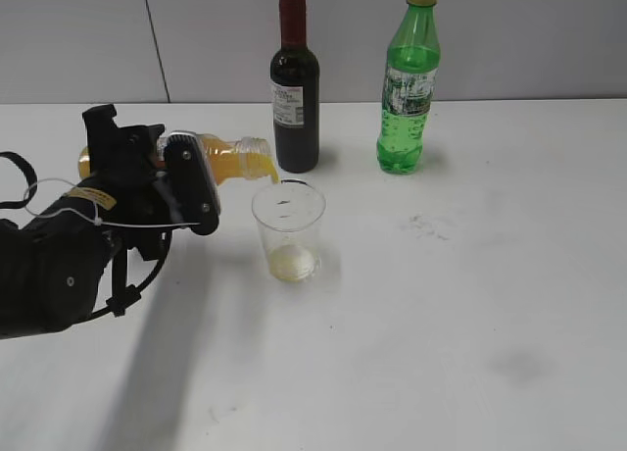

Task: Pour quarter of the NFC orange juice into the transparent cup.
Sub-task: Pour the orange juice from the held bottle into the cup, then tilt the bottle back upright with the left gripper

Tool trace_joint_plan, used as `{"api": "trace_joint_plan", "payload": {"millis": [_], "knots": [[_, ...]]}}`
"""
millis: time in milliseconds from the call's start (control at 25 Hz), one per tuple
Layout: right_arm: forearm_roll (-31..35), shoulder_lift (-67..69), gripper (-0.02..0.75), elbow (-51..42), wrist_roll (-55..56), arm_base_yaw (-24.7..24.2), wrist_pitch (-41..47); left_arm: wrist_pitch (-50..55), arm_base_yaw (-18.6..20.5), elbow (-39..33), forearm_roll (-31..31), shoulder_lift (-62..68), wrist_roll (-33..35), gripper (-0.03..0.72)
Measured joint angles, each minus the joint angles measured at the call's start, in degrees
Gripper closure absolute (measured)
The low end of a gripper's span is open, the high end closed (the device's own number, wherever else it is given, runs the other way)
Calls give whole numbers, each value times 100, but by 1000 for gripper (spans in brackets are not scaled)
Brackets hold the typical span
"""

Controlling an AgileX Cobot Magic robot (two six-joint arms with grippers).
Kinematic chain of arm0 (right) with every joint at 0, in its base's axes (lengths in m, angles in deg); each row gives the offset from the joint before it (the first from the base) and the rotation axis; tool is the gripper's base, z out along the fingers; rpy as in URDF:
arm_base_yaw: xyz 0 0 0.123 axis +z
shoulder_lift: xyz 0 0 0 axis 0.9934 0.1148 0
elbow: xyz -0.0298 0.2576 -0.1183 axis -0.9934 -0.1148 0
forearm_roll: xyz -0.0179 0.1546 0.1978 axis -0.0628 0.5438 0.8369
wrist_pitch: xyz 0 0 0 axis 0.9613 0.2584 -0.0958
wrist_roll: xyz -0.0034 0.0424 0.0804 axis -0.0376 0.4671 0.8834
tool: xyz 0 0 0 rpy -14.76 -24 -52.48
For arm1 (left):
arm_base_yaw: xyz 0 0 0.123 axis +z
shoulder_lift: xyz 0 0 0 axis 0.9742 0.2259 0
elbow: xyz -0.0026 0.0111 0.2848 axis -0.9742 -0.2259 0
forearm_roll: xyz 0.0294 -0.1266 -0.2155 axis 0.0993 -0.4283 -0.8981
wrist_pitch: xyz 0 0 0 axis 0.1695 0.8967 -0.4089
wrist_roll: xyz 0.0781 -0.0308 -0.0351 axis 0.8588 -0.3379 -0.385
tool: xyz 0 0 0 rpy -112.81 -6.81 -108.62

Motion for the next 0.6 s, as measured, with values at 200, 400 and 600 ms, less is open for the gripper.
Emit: {"api": "trace_joint_plan", "payload": {"millis": [200, 400, 600], "knots": [[0, 0, 186, 0, 0, 0, 0, 69, 0, 0, -6, 0, 190, 223], [0, 0, 186, 0, 0, 0, 0, 198, 0, 2, -6, 0, 220, 223], [0, 0, 186, 0, 0, 0, 0, 227, 0, 25, -1, 4, 317, 223]]}}
